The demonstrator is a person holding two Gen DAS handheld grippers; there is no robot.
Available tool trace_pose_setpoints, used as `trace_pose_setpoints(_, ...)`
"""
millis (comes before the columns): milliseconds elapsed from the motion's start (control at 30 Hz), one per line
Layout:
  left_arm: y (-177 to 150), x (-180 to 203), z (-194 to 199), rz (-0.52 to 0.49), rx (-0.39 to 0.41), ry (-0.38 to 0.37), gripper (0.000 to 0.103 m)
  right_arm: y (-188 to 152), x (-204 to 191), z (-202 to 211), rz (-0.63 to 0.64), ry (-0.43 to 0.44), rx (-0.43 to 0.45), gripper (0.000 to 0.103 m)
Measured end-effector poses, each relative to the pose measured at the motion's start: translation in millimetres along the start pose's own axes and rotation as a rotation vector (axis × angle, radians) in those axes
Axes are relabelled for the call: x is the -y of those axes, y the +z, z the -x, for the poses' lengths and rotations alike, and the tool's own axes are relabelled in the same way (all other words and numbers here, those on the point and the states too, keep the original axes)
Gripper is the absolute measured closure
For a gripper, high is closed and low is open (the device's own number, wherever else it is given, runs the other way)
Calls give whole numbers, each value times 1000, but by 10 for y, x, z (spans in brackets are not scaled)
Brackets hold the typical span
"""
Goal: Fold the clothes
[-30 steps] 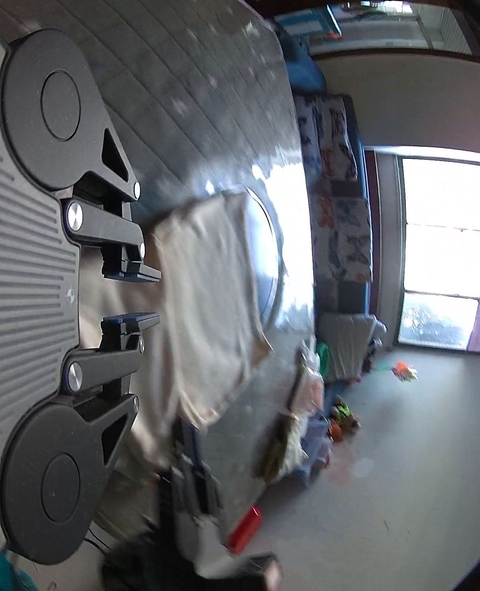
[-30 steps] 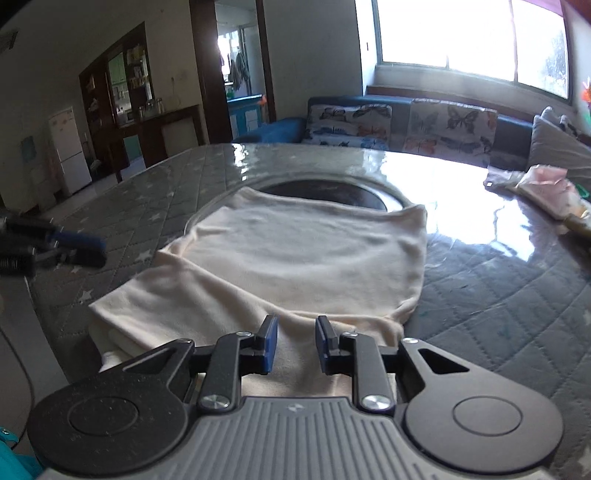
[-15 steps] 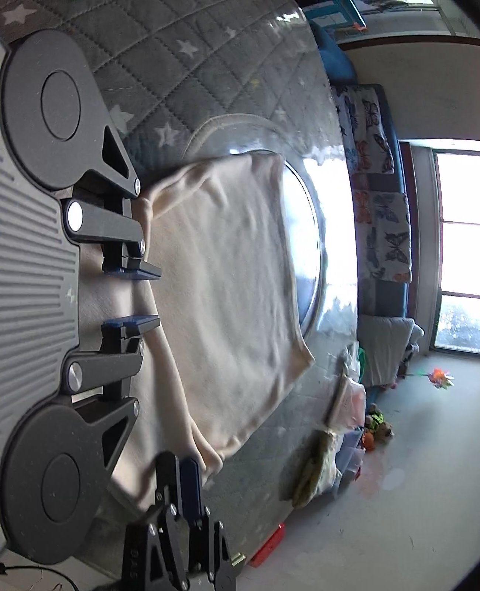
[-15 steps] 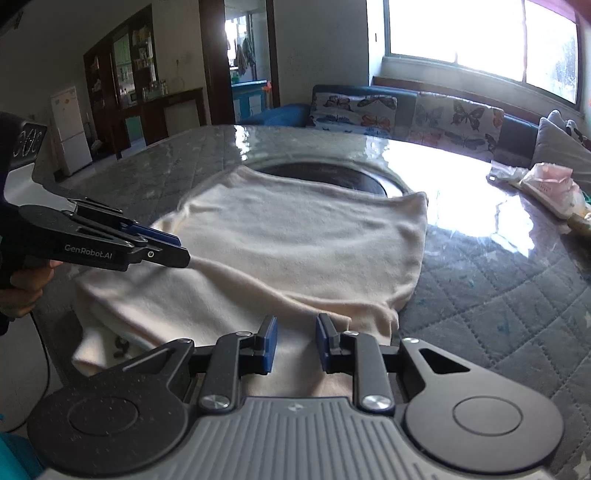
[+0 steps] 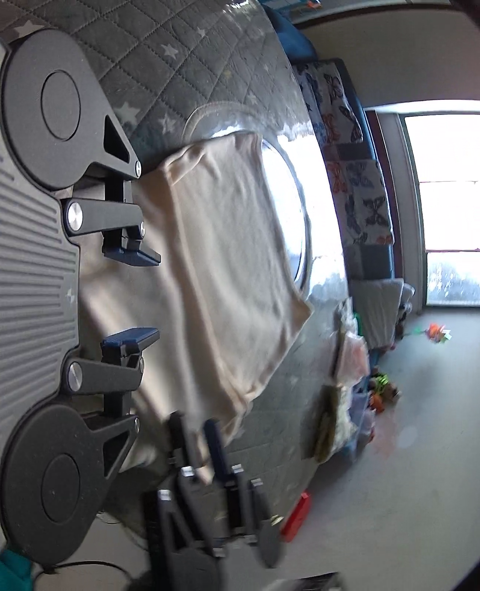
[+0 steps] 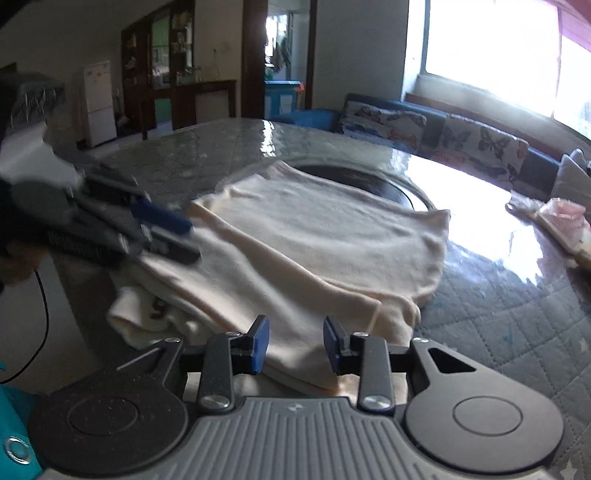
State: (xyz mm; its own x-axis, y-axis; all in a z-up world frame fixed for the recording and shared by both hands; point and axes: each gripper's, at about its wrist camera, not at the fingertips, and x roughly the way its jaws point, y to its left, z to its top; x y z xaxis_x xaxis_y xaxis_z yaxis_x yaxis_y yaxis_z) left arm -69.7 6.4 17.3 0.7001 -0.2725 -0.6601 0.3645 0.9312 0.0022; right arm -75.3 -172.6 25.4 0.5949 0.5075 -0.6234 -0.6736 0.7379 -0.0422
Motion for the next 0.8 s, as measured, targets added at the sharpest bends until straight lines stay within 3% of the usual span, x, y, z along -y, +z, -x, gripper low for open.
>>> trace_pose_setpoints(300, -78, 70, 124, -35, 10, 11, 58, -20, -106, -33, 33, 17, -4, 67)
trace_pose_setpoints(467, -141, 162, 395, -127, 28, -63, 57, -15, -69, 99, 53, 8, -3, 66)
trace_pose_setpoints(633, -306, 324, 466, -240, -4, -120, 56, -93, -68, 205, 87, 2, -32, 65)
trace_pose_setpoints(800, -428, 416, 366, -302, -23, -69, 56, -144, -111, 291, 124, 9, -43, 60)
